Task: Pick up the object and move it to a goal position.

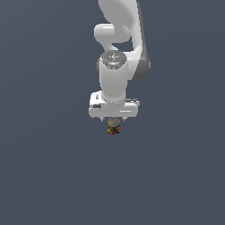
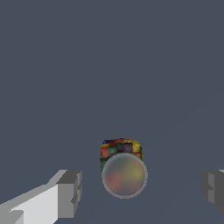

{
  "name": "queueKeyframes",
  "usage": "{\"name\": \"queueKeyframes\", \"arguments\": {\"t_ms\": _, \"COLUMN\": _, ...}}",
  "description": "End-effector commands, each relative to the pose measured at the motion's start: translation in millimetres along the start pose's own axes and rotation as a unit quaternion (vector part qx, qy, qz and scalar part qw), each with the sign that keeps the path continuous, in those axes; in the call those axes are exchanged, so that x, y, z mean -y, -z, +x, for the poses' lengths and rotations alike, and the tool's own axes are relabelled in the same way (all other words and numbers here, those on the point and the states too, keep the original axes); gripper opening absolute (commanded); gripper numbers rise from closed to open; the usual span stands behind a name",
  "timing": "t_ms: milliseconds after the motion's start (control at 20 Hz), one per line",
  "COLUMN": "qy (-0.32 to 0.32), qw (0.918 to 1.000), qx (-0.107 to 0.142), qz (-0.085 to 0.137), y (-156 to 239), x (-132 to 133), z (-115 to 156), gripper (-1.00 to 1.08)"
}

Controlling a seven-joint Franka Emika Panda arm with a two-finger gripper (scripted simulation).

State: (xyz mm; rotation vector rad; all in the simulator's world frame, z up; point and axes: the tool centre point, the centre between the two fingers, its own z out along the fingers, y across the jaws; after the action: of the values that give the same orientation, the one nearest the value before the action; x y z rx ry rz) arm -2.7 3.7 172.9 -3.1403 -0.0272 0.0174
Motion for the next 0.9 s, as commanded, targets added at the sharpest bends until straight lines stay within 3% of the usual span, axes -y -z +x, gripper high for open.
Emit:
{"name": "queueKeyframes", "arguments": {"t_ms": 0, "qy": 0.000, "qw": 1.0000, "qx": 0.000, "qz": 0.000, "y": 0.0, "x": 0.0, "z": 0.0, "gripper": 1.00}}
{"name": "queueKeyframes", "arguments": {"t_ms": 850, "qy": 0.004, "qw": 0.9999, "qx": 0.002, "qz": 0.009, "y": 0.4, "x": -6.5, "z": -1.8, "gripper": 1.00}}
